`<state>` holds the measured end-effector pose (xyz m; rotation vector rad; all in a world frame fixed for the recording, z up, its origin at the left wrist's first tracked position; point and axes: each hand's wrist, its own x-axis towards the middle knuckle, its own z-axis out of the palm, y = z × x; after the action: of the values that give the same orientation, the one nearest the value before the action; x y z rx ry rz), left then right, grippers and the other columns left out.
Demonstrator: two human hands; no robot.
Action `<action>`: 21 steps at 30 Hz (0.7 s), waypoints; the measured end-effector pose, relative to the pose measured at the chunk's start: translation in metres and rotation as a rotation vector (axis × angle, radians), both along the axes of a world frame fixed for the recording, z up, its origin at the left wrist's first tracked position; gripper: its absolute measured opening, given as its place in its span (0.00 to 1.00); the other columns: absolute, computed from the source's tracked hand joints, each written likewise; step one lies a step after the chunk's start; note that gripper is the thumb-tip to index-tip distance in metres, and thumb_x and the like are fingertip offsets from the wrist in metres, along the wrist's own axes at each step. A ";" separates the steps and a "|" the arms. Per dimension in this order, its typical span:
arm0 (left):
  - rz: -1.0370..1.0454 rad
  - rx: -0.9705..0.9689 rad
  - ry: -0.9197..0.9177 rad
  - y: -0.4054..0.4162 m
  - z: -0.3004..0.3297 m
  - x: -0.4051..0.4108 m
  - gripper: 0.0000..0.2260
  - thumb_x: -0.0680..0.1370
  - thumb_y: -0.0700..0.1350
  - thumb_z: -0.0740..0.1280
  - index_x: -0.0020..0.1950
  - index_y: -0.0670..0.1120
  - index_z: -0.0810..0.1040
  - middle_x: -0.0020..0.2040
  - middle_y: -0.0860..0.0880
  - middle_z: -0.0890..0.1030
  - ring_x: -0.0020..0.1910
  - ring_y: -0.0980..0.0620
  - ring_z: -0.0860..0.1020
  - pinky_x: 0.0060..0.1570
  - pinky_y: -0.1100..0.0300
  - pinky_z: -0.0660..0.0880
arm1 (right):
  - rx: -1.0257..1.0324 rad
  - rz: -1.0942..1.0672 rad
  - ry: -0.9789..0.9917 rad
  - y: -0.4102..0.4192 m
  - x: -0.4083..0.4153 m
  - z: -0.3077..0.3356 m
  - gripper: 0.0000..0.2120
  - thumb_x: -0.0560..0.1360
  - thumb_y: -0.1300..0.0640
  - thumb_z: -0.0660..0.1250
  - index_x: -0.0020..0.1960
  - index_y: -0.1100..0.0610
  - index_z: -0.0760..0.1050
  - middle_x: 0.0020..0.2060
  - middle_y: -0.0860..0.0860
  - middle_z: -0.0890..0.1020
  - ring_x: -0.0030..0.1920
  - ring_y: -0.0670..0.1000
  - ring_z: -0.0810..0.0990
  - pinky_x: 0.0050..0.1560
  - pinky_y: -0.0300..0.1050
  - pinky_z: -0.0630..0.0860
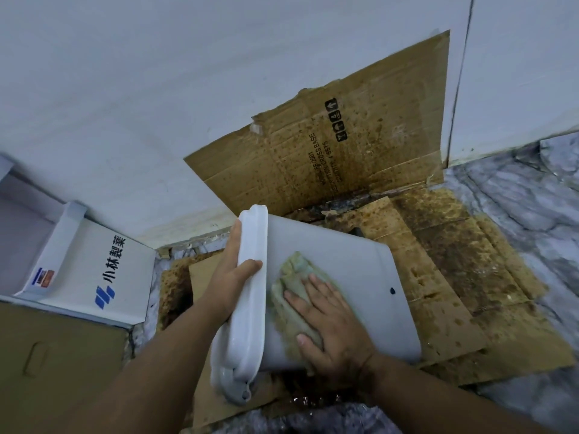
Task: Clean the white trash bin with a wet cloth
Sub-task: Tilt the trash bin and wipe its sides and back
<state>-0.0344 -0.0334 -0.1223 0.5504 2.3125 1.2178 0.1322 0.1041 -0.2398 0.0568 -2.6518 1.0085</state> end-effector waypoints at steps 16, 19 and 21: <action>-0.065 -0.119 0.195 0.043 0.010 0.014 0.44 0.68 0.65 0.60 0.82 0.66 0.44 0.83 0.64 0.44 0.83 0.54 0.46 0.79 0.38 0.49 | -0.364 -0.277 -0.105 0.048 -0.037 0.017 0.29 0.78 0.40 0.43 0.77 0.40 0.41 0.80 0.45 0.44 0.80 0.50 0.37 0.79 0.54 0.37; -0.075 -0.144 0.201 0.053 0.013 0.019 0.46 0.66 0.65 0.59 0.82 0.63 0.43 0.83 0.62 0.43 0.83 0.51 0.44 0.78 0.37 0.47 | -0.403 -0.201 -0.019 0.061 -0.072 0.044 0.29 0.78 0.43 0.50 0.78 0.38 0.48 0.81 0.45 0.49 0.81 0.48 0.40 0.79 0.49 0.39; -0.085 -0.149 0.205 0.054 0.011 0.021 0.45 0.67 0.65 0.59 0.82 0.64 0.43 0.83 0.63 0.43 0.83 0.53 0.43 0.78 0.37 0.47 | -0.377 -0.228 -0.049 0.082 -0.077 0.030 0.31 0.77 0.38 0.53 0.79 0.37 0.50 0.81 0.46 0.51 0.81 0.48 0.43 0.78 0.49 0.43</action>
<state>-0.0132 0.0204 -0.1109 0.7415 2.4958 0.9805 0.0553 0.1864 -0.2103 -0.3471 -2.3920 1.4184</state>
